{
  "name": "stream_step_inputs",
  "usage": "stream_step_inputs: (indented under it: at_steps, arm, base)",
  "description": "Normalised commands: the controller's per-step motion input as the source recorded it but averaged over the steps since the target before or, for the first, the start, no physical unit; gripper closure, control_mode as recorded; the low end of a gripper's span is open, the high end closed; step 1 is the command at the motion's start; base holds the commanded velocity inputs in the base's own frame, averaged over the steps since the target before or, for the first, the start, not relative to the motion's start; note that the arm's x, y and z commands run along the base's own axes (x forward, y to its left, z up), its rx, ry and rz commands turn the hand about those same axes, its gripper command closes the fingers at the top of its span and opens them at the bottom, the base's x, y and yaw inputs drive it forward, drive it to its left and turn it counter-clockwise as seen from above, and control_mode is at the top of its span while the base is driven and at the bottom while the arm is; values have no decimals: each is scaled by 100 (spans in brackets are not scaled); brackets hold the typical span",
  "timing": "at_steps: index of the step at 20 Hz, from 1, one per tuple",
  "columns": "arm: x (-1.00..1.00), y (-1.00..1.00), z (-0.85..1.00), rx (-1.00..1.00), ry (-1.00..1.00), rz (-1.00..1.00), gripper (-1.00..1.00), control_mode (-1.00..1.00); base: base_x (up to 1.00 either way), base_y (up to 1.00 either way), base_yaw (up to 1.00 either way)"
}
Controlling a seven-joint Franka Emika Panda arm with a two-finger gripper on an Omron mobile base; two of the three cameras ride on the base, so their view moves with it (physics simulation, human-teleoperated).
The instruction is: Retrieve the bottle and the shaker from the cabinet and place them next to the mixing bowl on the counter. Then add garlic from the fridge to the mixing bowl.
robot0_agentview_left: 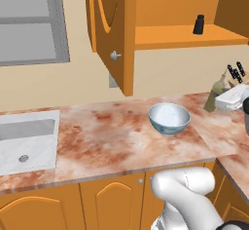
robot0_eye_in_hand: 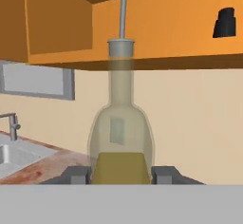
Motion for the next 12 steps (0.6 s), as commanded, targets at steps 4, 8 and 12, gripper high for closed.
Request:
stream_step_inputs:
  at_steps: [4,8,12]
  arm:
    - [1,-37,-65,0,-2,0,100,-100]
    - [12,-27,-62,0,-1,0,100,-100]
    - [42,-23,-62,0,0,3,100,-100]
  base:
    - [0,0,0]
    - [0,0,0]
    - [0,0,0]
